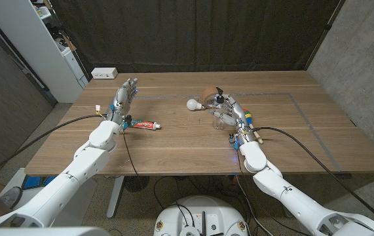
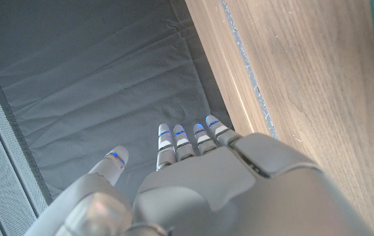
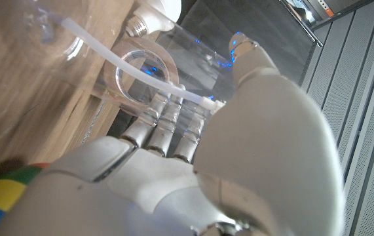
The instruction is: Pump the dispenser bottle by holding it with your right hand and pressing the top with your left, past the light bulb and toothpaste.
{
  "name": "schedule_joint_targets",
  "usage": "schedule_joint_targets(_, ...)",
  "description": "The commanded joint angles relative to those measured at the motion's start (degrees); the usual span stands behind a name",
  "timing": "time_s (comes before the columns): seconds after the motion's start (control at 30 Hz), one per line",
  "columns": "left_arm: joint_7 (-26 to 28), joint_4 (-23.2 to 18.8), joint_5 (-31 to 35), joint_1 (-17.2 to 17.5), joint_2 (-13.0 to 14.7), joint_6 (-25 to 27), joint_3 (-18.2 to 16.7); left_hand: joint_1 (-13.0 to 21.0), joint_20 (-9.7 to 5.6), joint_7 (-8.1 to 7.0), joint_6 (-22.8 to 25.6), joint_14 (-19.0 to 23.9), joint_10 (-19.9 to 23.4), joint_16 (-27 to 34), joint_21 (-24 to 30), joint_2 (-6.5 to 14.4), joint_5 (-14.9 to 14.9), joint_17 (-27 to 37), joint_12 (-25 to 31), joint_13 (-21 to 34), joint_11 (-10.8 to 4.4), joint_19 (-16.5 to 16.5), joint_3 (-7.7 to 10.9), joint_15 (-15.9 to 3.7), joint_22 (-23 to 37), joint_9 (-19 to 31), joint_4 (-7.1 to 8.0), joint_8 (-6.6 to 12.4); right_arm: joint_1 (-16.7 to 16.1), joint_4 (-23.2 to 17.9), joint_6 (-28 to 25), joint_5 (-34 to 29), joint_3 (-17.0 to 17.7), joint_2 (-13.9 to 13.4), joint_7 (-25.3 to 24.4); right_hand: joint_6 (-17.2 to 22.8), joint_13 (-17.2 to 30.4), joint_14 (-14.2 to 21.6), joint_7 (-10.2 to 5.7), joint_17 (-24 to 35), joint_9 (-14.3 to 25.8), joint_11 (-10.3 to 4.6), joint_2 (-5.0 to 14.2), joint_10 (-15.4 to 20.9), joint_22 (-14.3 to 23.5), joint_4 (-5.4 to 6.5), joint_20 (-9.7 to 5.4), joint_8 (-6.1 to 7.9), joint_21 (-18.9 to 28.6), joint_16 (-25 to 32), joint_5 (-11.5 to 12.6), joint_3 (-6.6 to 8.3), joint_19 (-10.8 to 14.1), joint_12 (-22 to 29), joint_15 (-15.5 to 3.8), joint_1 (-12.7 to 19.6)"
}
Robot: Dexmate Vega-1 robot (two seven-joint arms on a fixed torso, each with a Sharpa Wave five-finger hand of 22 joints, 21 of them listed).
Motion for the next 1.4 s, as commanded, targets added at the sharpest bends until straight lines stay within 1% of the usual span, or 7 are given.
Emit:
schedule_joint_targets(0.03,-0.8,2.0,-0.9,-1.0,-0.6,-0.2,0.3,0.5,-3.69,0.19,0.4,0.2,0.5,0.1,0.0,4.8,0.4,0.2,0.0,0.0,0.13,0.7,0.40,-3.39,0.0,0.1,0.13,0.20,0.4,-1.4,-3.1,1.6,-0.4,-1.0,2.5,-1.6,-0.1,-1.2,0.40,0.1,-0.1,0.21,6.05,-1.1,0.1,0.32,-5.06,-0.86,-0.5,-0.4,-0.2,-0.43,-0.5,-0.8,-9.24,3.7)
schedule_joint_targets(0.33,-1.2,3.2,-1.0,-1.8,-0.9,-0.3,0.6,0.4,-3.65,0.32,0.5,0.4,0.6,0.1,-0.1,4.8,0.3,0.2,0.0,0.0,0.22,0.9,0.41,-3.32,0.0,0.1,0.27,0.16,0.7,-1.1,-3.4,2.7,-0.5,-1.1,3.6,-4.4,-0.2,-3.4,1.07,0.4,-0.5,1.34,5.77,-3.8,0.0,0.83,-4.09,-2.27,-1.2,-0.8,-0.8,-1.40,-1.2,-2.5,-8.92,1.4)
schedule_joint_targets(0.8,-2.0,4.4,-1.1,-2.9,-1.2,-0.3,1.3,0.3,-3.57,0.34,0.5,0.6,0.7,0.1,-0.2,4.8,0.3,0.2,-0.1,0.0,0.32,1.1,0.44,-3.26,0.0,0.2,0.42,0.08,0.4,-1.7,-3.8,3.1,-0.5,-1.9,4.1,-5.8,-0.2,-5.4,1.11,0.7,-0.9,1.37,5.14,-5.1,0.0,1.16,-3.46,-3.23,-2.6,-1.0,-1.4,-2.57,-2.7,-3.6,-8.69,-1.2)
schedule_joint_targets(1.0,-1.7,4.4,-1.0,-3.0,-1.3,-0.2,1.4,0.2,-3.53,0.29,0.6,0.6,0.9,0.0,-0.3,4.8,0.3,0.3,-0.1,0.0,0.22,1.2,0.46,-3.24,0.0,0.2,0.50,0.07,0.2,-1.7,-3.9,2.9,-0.4,-1.9,3.6,-6.0,-0.1,-6.0,1.17,0.5,-1.0,1.40,4.65,-5.4,0.0,0.74,-3.21,-3.45,-2.9,-1.4,-1.4,-2.64,-3.0,-3.8,-8.40,-1.3)
schedule_joint_targets(1.23,-1.7,4.4,-1.1,-3.0,-1.3,0.1,1.6,0.2,-3.47,0.24,0.7,0.7,0.9,0.0,-0.4,4.9,0.3,0.3,-0.1,0.0,0.26,1.2,0.48,-3.22,0.0,0.2,0.60,0.08,0.1,-2.1,-4.2,3.5,-0.4,-2.4,4.5,-7.0,-0.3,-7.8,0.75,0.3,-1.2,1.70,3.64,-6.9,0.0,0.54,-2.39,-4.09,-3.9,-1.9,-1.8,-3.29,-4.2,-4.9,-7.29,-2.4)
schedule_joint_targets(1.27,-1.7,4.4,-1.1,-3.0,-1.4,0.2,1.7,0.2,-3.48,0.23,0.7,0.7,0.9,0.0,-0.4,4.9,0.3,0.3,-0.1,0.0,0.24,1.2,0.49,-3.18,0.0,0.2,0.61,0.07,0.0,-2.2,-4.2,3.5,-0.4,-2.5,4.6,-7.2,-0.3,-8.0,0.83,0.2,-1.3,1.80,3.36,-7.1,0.0,0.64,-1.98,-4.25,-4.5,-1.9,-1.9,-3.60,-5.2,-5.1,-7.07,-3.0)
schedule_joint_targets(1.4,-1.7,4.4,-1.2,-3.1,-1.4,0.3,1.7,0.2,-3.49,0.27,0.7,0.7,1.0,0.0,-0.4,4.9,0.3,0.3,-0.1,0.0,0.31,1.2,0.50,-3.17,0.0,0.2,0.65,0.06,0.0,-2.2,-3.9,4.0,-0.5,-2.9,5.5,-8.6,-0.6,-9.2,1.00,-0.1,-1.4,2.55,2.73,-8.1,0.0,0.78,-1.33,-5.00,-5.4,-2.3,-2.3,-4.19,-6.4,-5.9,-6.55,-4.3)
